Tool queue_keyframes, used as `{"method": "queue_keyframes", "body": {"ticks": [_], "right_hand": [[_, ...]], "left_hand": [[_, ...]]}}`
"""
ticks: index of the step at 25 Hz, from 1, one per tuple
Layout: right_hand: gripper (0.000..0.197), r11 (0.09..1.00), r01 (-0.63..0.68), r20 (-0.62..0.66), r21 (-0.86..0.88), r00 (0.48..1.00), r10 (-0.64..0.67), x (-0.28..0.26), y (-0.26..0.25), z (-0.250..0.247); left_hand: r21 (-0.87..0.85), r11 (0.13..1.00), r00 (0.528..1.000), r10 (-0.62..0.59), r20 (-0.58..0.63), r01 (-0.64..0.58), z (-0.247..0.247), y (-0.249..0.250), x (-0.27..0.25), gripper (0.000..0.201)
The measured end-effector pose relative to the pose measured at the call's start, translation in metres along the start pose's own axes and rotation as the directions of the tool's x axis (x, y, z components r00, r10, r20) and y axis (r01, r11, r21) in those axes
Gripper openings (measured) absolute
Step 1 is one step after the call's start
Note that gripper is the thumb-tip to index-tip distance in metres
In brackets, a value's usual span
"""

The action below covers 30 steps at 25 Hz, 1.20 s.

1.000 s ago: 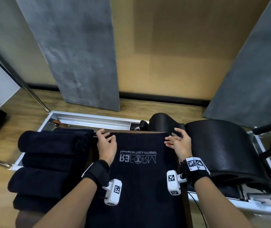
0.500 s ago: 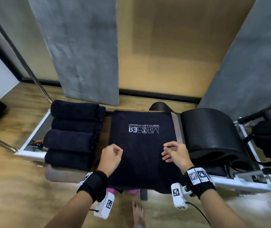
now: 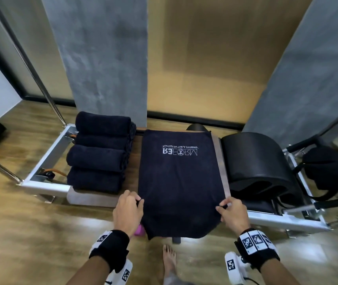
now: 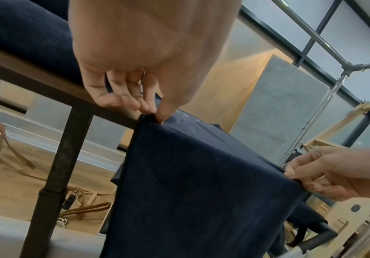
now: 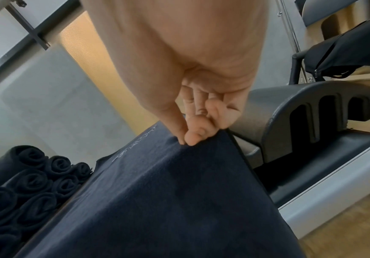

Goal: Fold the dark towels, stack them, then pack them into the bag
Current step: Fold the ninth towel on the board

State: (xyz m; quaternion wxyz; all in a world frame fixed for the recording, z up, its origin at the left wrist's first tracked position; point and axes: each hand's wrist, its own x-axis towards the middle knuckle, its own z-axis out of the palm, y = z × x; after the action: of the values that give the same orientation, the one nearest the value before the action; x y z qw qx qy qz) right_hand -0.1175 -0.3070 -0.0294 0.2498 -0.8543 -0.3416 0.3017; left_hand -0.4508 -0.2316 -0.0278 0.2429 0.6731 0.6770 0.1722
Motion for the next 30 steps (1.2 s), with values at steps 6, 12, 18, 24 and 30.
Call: {"method": "queue_keyframes", "body": {"ticks": [6, 12, 18, 24, 30], "right_hand": [[0.015, 0.987, 0.093, 0.040, 0.134, 0.994, -0.100, 0.012, -0.049, -0.006], [0.013, 0.907, 0.279, 0.019, 0.317, 0.954, -0.300, 0.082, -0.169, -0.003], [0.012, 0.898, 0.169, 0.084, 0.407, 0.972, -0.221, 0.130, -0.193, 0.018], [0.032, 0.982, -0.043, 0.190, 0.185, 0.982, 0.008, 0.107, -0.086, 0.027], [0.018, 0.918, -0.121, 0.207, 0.376, 0.977, 0.044, 0.080, -0.072, 0.023]], "left_hand": [[-0.125, 0.983, 0.984, 0.119, -0.136, -0.136, -0.020, 0.038, 0.023, 0.014], [-0.279, 0.936, 0.969, 0.167, -0.183, -0.214, -0.034, 0.124, 0.126, 0.011], [-0.441, 0.886, 0.986, 0.165, 0.015, -0.141, 0.000, 0.119, 0.158, 0.033], [-0.032, 0.998, 0.998, -0.061, 0.030, 0.062, 0.019, 0.042, 0.108, 0.026], [-0.159, 0.985, 0.994, -0.081, -0.075, 0.068, 0.013, 0.041, 0.091, 0.016]]}}
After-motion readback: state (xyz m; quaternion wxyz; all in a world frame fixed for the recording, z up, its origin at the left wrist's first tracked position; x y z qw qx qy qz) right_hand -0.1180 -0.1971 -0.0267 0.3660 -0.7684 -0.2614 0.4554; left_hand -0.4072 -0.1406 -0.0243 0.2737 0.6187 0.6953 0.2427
